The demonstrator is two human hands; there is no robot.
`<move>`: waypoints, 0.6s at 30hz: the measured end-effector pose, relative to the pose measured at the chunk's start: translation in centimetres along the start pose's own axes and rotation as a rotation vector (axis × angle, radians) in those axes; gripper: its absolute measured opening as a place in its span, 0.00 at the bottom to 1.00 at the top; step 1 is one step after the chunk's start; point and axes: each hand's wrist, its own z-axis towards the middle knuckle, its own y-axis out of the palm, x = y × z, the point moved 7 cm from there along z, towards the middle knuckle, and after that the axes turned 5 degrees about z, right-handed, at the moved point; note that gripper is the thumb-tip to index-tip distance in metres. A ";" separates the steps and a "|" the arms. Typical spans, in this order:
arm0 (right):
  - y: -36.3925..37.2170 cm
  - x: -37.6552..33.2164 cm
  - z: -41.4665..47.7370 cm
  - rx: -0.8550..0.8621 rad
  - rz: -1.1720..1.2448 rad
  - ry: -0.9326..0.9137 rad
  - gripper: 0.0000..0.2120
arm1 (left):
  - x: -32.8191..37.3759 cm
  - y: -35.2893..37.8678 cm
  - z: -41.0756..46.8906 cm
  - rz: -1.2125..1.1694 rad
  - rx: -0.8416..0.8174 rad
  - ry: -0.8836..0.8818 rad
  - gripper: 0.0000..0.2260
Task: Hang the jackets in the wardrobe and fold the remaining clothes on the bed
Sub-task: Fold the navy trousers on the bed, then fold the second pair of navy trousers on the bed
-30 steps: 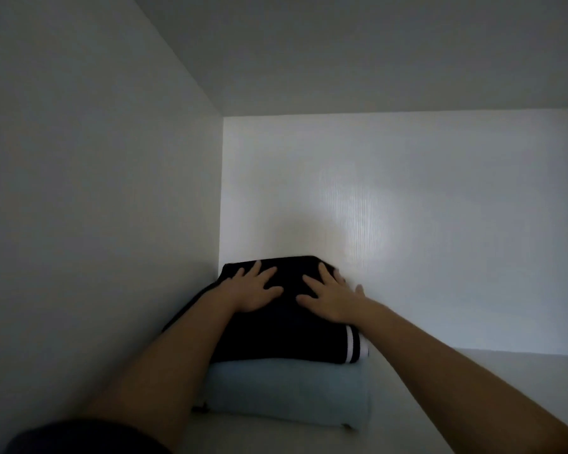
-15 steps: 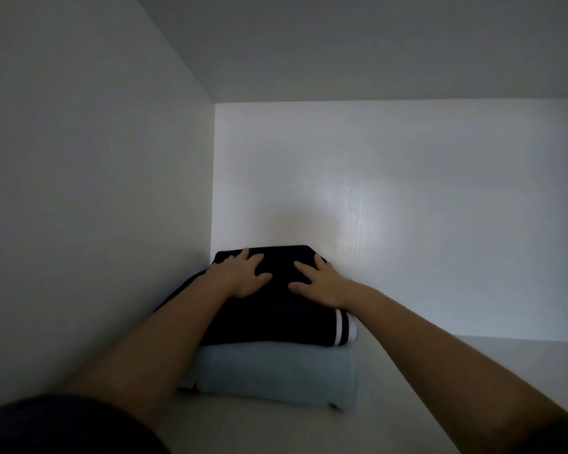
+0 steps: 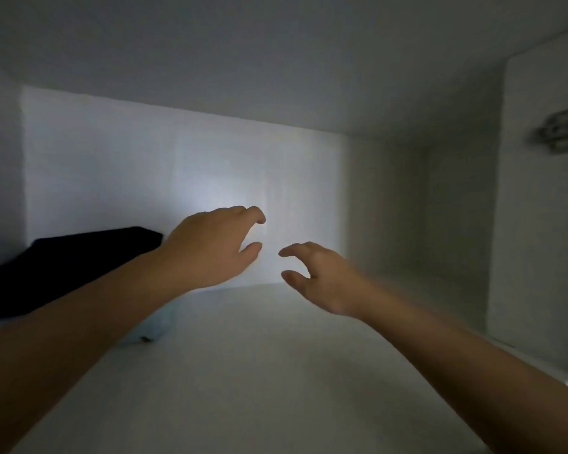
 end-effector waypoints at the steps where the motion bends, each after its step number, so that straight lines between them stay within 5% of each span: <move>1: -1.7 1.3 -3.6 0.014 -0.013 0.033 0.20 | 3.2 -0.3 -0.5 -0.030 0.010 0.048 0.17; 9: -14.5 8.1 -36.5 0.156 -0.070 0.358 0.16 | 32.4 -4.4 -6.3 -0.354 0.042 0.465 0.11; 13: -19.6 9.4 -53.4 0.213 -0.123 0.592 0.15 | 47.8 -7.0 -11.4 -0.693 0.029 0.597 0.11; 18: -25.1 8.9 -73.0 0.428 -0.070 0.970 0.12 | 65.8 -9.8 -20.4 -1.255 -0.184 0.709 0.11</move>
